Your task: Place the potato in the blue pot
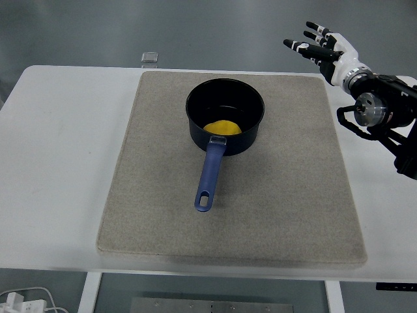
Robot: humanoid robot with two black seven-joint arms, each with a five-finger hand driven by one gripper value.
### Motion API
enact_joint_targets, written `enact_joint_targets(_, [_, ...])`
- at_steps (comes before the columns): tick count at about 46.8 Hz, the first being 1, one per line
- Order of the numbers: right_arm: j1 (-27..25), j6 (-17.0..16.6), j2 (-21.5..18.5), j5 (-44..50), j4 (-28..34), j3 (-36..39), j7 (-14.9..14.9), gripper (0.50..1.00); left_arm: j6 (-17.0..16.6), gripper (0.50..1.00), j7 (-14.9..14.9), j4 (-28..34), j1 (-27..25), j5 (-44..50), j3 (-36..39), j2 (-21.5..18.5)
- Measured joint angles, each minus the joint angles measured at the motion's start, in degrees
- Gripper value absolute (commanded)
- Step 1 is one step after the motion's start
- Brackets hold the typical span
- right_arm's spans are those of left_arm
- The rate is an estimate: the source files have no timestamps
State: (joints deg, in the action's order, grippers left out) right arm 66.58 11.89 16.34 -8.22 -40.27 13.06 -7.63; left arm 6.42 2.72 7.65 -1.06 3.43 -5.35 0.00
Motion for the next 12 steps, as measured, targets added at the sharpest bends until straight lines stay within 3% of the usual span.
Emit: enact_joint_targets(12, [-2.2,-1.8,0.5,-4.2,4.3,0.0,0.3,0.932,0.0,1.000,0.0,0.0,0.0,0.0,0.0,0.0])
